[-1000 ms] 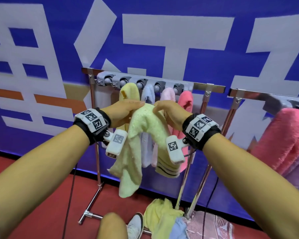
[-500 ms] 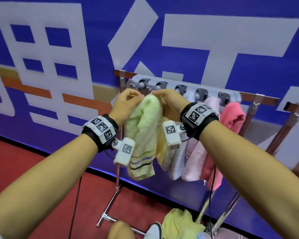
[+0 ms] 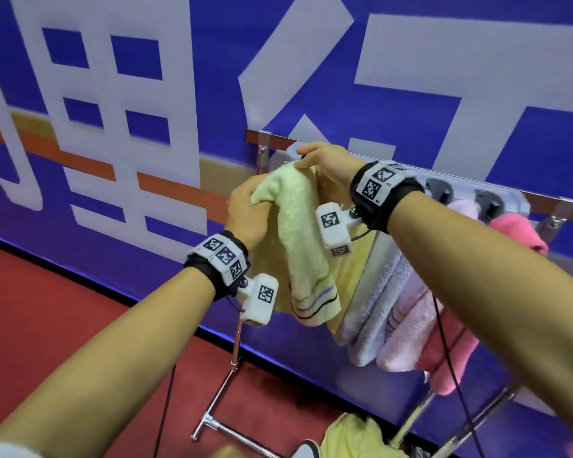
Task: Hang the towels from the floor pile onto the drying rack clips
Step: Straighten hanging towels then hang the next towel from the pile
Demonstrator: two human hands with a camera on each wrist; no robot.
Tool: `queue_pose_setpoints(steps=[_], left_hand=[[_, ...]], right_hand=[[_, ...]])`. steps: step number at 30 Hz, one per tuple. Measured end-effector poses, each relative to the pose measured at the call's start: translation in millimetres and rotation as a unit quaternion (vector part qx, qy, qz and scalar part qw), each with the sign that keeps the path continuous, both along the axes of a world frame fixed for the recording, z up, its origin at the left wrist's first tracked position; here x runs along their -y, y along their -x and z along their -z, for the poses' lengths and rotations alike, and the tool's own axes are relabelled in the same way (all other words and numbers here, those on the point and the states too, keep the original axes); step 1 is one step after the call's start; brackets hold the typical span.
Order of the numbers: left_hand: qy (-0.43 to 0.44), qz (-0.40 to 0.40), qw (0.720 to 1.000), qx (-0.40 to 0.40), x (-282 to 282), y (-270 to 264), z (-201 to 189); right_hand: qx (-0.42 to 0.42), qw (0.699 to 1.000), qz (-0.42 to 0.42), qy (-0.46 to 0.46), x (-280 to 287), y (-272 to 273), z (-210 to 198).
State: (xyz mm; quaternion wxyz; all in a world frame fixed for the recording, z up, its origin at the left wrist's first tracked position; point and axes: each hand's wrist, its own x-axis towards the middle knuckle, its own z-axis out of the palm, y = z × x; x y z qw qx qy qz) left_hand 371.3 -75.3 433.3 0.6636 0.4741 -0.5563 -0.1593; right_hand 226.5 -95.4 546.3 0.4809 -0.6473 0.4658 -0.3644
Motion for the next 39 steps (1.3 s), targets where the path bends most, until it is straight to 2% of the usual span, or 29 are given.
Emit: queue_pose_setpoints(steps=[3,7,13,17,19,22,25,27,29,30,33,36,39], left_hand=[[0.023,0.008,0.999,-0.033,14.4,10.6,0.8],[0.023,0.017,0.997,-0.069,31.6,22.4,-0.8],[0.016,0.040,0.997,-0.058,46.6,39.0,-7.6],[0.019,0.019,0.994,-0.105,58.2,50.3,-13.4],[0.022,0.017,0.993,-0.113,61.9,55.5,-18.0],[0.029,0.021,0.995,-0.096,65.7,66.3,-22.3],[0.000,0.032,0.995,-0.090,74.3,75.4,-23.5],[-0.013,0.042,0.996,-0.076,75.9,76.7,-24.5],[-0.005,0.047,0.997,-0.055,71.7,73.1,-24.2],[0.005,0.046,0.998,-0.040,68.9,70.2,-23.2],[0.015,0.041,0.999,-0.014,69.1,60.9,-16.5],[0.000,0.066,0.998,0.009,71.3,61.2,-11.2],[-0.017,0.054,0.998,0.018,68.4,65.5,-15.0]], right_hand=[[-0.095,0.994,0.016,0.045,18.3,5.8,-10.3],[-0.150,0.987,0.022,0.059,35.9,18.7,-21.5],[-0.134,0.989,0.015,0.061,51.5,33.7,-24.6],[-0.128,0.987,0.038,0.089,61.9,40.7,-25.3],[-0.156,0.979,0.065,0.112,66.0,48.5,-24.5],[-0.239,0.955,0.086,0.153,70.2,59.4,-17.5],[-0.321,0.920,0.078,0.208,69.3,62.4,-9.5],[-0.412,0.877,0.059,0.240,67.5,61.0,-4.4],[-0.475,0.834,0.074,0.272,65.9,59.1,2.7],[-0.484,0.823,0.085,0.286,65.0,58.1,5.4],[-0.468,0.816,0.093,0.326,64.5,54.0,10.1],[-0.488,0.786,0.075,0.372,62.5,47.8,14.8],[-0.518,0.765,0.077,0.375,60.0,47.6,19.7]])
